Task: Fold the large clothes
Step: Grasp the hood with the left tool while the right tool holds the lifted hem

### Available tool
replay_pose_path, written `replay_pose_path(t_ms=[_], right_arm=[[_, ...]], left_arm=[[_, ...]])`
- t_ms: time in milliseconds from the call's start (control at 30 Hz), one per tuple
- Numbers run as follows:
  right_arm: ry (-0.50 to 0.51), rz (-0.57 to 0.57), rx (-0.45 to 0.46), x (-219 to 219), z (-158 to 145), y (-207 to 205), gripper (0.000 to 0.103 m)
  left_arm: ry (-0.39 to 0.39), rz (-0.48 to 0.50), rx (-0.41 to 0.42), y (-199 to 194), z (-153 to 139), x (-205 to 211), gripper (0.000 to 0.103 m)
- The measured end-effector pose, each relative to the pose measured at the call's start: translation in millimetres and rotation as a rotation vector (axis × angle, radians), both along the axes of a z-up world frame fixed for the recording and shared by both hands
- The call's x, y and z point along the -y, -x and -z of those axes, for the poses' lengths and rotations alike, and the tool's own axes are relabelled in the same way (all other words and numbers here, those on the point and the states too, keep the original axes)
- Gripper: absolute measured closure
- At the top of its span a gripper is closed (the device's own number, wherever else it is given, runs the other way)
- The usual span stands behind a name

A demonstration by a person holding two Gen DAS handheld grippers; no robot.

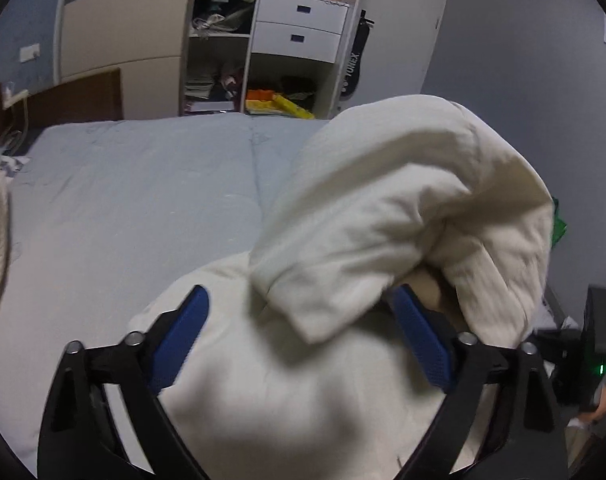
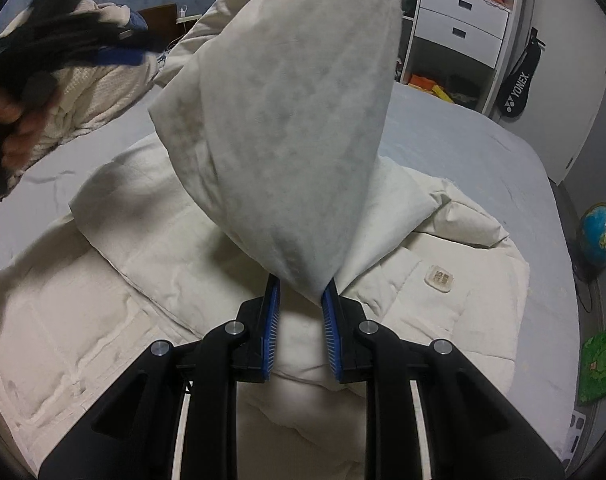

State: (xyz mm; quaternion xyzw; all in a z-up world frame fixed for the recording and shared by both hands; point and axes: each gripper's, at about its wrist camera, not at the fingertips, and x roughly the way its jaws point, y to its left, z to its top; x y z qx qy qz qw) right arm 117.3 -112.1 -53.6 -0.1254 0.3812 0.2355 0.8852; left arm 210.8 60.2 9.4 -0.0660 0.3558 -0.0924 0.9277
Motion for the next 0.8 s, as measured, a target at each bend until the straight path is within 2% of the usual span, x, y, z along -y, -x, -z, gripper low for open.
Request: replay_pose_path(t_ms=[67,167,267,400,533,567,600,667,800], right_arm=[[-0.005,0.001,-0.003,0.0,1.7,0.3,0.085],[-0.007,-0.002,-0.007,-1.0,0.9,-1.2,0.085],[-0.018,-0.003,-0.017,3.6,-1.0,-4.0,0.085],[-0.080,0.013,-0.059,18.0,-11.2,-11.4,0.085],[-0.188,0.022,-0.055,38.5,-39.5,-7.3,0.084],[-0.234,0.023,-0.040,45.1,-49.8,-3.4,0.077],[-0.278,0.029,-0.022,51.2,-60.1,-0.1,0.063],[-0.342,0.052,0.011,58.8,-76.2,4.6,0.045],[-0.416,0.048,0.032,49.4,-94.4,7.2,0.044]], left_arm=[[0.039,0.025,-0.036,-19.6,8.8,1.2,0.047],[0.057,0.053,-0.069,-31.1,17.1,5.7,0.072],[0.040,0.068,-0.050,-29.9,14.0,5.2,0.084],[0.026,0.062,-0.045,-23.0,16.0,0.6,0.087],[0.044,0.054,-0.061,-13.4,20.4,2.8,0.088],[0.049,0.056,-0.066,-10.7,22.2,3.4,0.088],[0.051,0.058,-0.070,-6.4,22.1,1.8,0.088],[0.047,0.060,-0.080,-1.8,24.1,3.2,0.088],[0.049,0.064,-0.094,6.1,25.7,6.2,0.088]])
